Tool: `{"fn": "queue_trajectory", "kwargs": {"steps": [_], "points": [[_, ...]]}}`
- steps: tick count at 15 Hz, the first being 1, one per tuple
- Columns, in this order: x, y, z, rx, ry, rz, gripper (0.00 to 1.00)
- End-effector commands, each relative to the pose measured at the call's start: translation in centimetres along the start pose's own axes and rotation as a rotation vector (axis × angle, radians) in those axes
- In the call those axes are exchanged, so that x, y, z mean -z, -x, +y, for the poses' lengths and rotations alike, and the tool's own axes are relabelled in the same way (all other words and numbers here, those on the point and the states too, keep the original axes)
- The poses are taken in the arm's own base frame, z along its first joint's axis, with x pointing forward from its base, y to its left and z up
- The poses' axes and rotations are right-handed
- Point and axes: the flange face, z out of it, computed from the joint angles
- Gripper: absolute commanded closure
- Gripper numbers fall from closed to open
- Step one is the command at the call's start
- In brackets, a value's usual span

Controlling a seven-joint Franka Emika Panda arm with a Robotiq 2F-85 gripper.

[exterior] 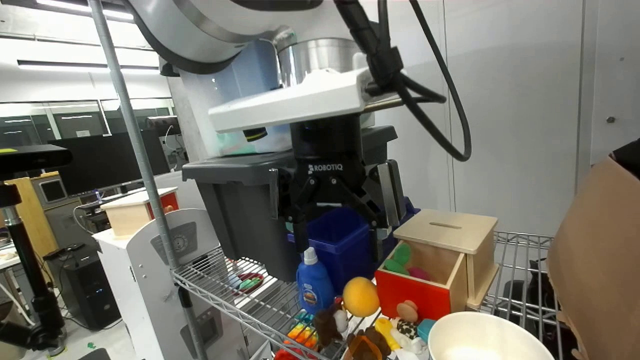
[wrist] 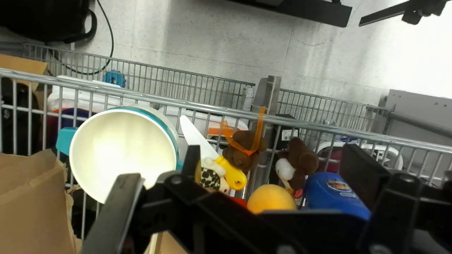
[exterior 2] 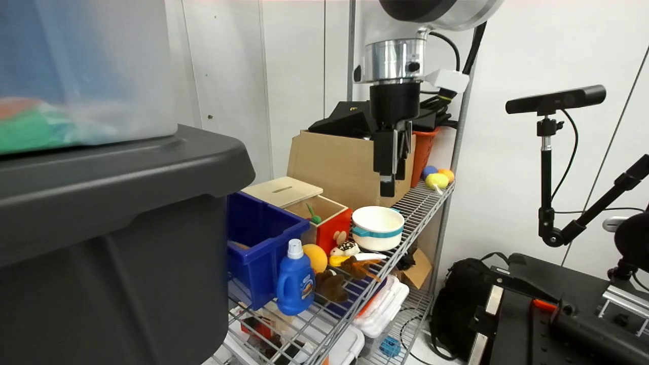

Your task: Put the brown bear with the orange ribbon in the dish

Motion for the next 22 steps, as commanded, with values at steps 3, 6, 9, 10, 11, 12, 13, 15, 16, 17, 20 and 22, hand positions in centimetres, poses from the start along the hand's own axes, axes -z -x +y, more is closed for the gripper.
{"fn": "queue_trajectory", "kwargs": {"steps": [3, 6, 9, 10, 11, 12, 13, 15, 16, 17, 20, 22], "points": [[-1.1, -1.5, 0.2, -0.096, -0.033, -0.060, 0.00], [-1.6, -1.7, 0.1, -0.093, -0.033, -0.073, 0.00], [-2.4, -1.9, -0.4, -0.080, -0.026, -0.082, 0.00], [-2.7, -1.8, -0.5, -0.076, -0.021, -0.087, 0.00], [-3.1, -1.8, -0.6, -0.073, -0.019, -0.094, 0.00], [-3.5, -1.6, -0.8, -0.067, -0.018, -0.100, 0.00], [-3.6, -1.5, -1.1, -0.054, -0.027, -0.100, 0.00], [-3.4, -0.7, -1.8, -0.037, -0.053, -0.092, 0.00], [-3.2, 0.1, -2.2, -0.035, -0.064, -0.087, 0.00], [-4.0, -1.2, -1.5, -0.048, -0.039, -0.105, 0.00], [-4.0, -0.5, -2.1, -0.041, -0.043, -0.110, 0.00], [-4.0, 0.3, -1.5, -0.055, -0.044, -0.110, 0.00]]}}
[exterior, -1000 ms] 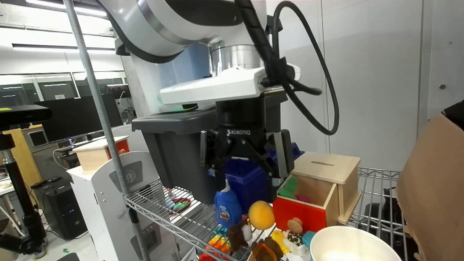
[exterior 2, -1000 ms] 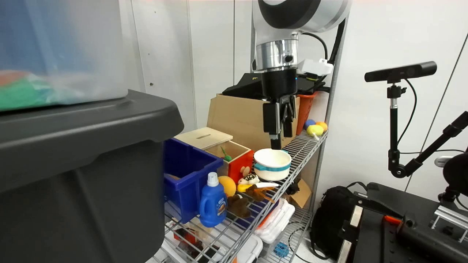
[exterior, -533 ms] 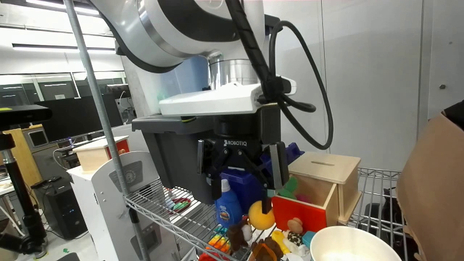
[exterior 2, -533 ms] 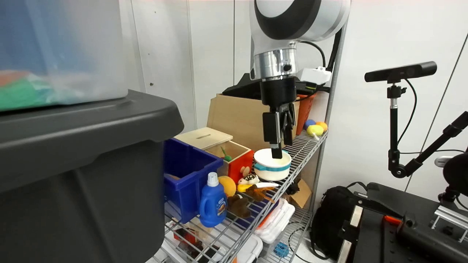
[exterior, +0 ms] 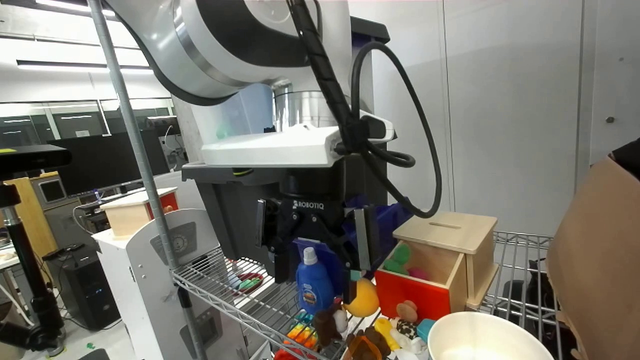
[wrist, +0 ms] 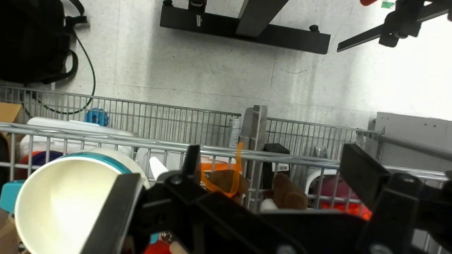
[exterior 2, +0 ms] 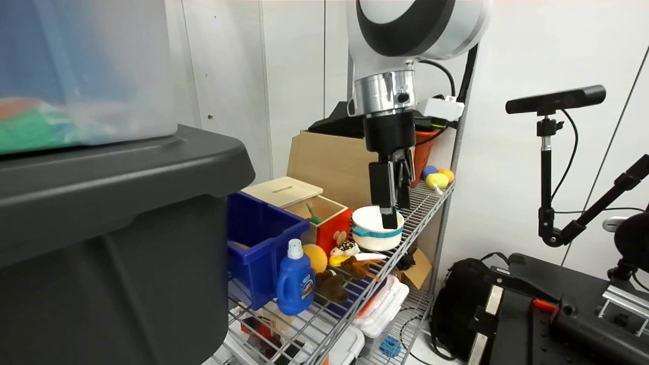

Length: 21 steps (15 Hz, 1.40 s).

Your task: Put the brown bear with the orange ribbon in the dish

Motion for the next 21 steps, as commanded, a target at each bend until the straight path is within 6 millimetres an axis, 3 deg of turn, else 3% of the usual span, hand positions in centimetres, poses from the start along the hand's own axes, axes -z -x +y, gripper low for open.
{"fn": "queue_trajectory", "kwargs": {"steps": [1, 6, 10, 15, 21], "points": [[0.1, 0.9, 0.8, -0.018, 0.001, -0.002, 0.00], [0.0, 0.6, 2.2, -0.029, 0.014, -0.006, 0.00], [0.5, -0.4, 2.0, -0.012, 0.039, -0.008, 0.00], [0.4, -3.2, 0.9, 0.031, 0.063, -0.007, 0.00], [-2.0, -6.6, -0.8, 0.087, 0.062, -0.021, 0.00]]}}
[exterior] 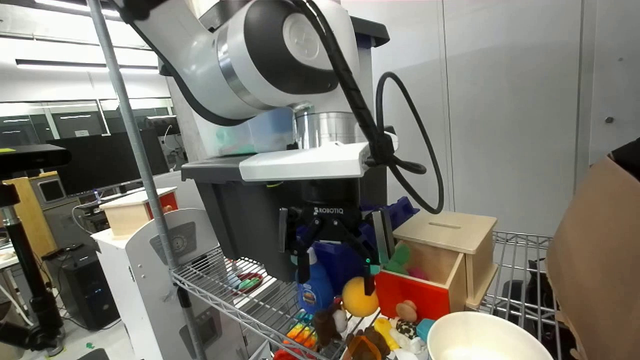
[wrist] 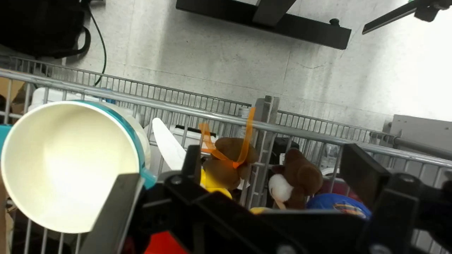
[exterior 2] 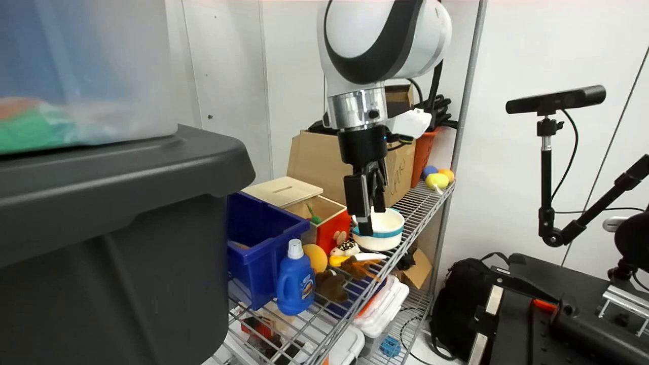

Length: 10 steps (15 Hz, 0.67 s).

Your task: Put the brown bear with the orange ribbon in the dish

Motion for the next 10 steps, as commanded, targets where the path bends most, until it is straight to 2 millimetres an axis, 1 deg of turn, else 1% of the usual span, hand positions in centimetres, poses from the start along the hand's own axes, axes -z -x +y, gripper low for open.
{"fn": "queue_trajectory", "kwargs": {"steps": [1, 7, 10], "points": [[-0.9, -2.2, -0.3, 0.024, 0.006, -0.020, 0.00], [-2.3, -4.0, 0.0, 0.040, 0.010, -0.025, 0.00], [-3.2, -5.1, -0.2, 0.052, 0.003, -0.029, 0.00]]}}
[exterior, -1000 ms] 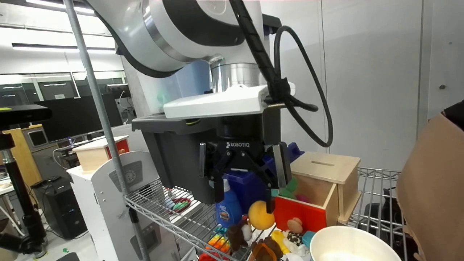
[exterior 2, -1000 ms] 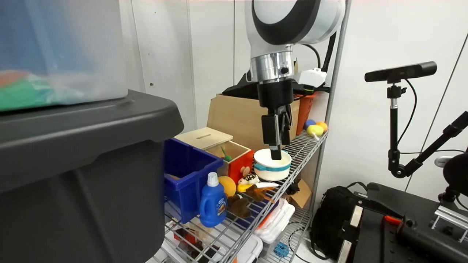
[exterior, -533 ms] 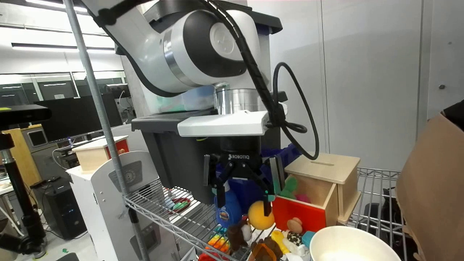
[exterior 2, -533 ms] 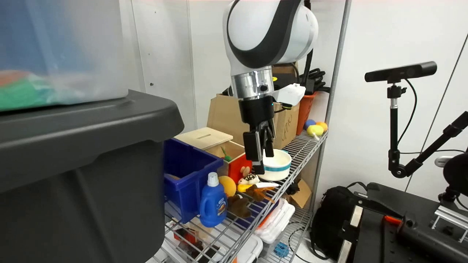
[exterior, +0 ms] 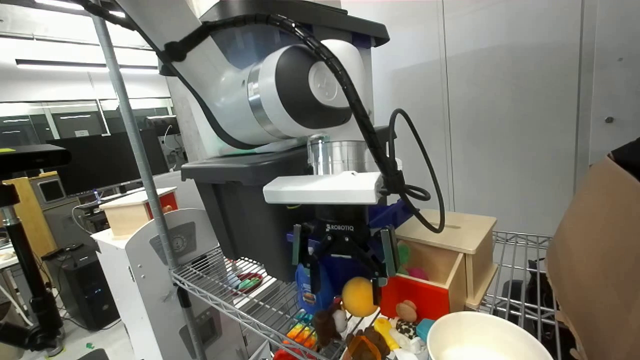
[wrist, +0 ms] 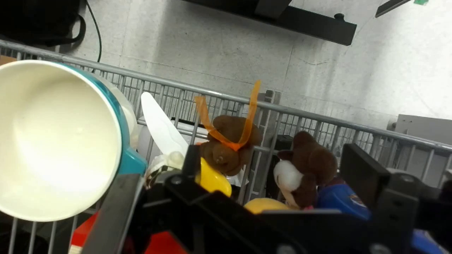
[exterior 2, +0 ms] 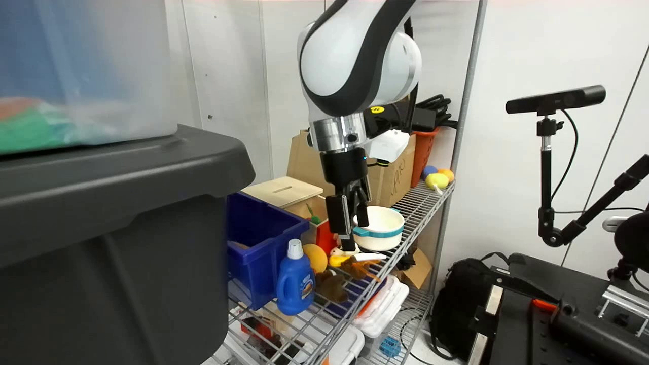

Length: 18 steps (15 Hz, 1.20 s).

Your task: Put the brown bear with the orange ribbon in the dish

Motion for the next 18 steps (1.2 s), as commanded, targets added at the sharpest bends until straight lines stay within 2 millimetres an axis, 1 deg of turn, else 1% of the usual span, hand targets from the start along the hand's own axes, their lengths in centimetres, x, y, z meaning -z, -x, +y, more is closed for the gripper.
{"fn": "queue_trajectory", "kwargs": {"steps": [1, 5, 8, 18], "points": [[-0.4, -1.8, -0.2, 0.030, 0.003, -0.021, 0.00], [-0.8, -2.7, -1.3, 0.047, -0.004, -0.032, 0.00], [-1.1, -3.0, -1.9, 0.055, -0.012, -0.042, 0.00], [-2.4, -3.5, -1.6, 0.059, -0.021, -0.052, 0.00]]}}
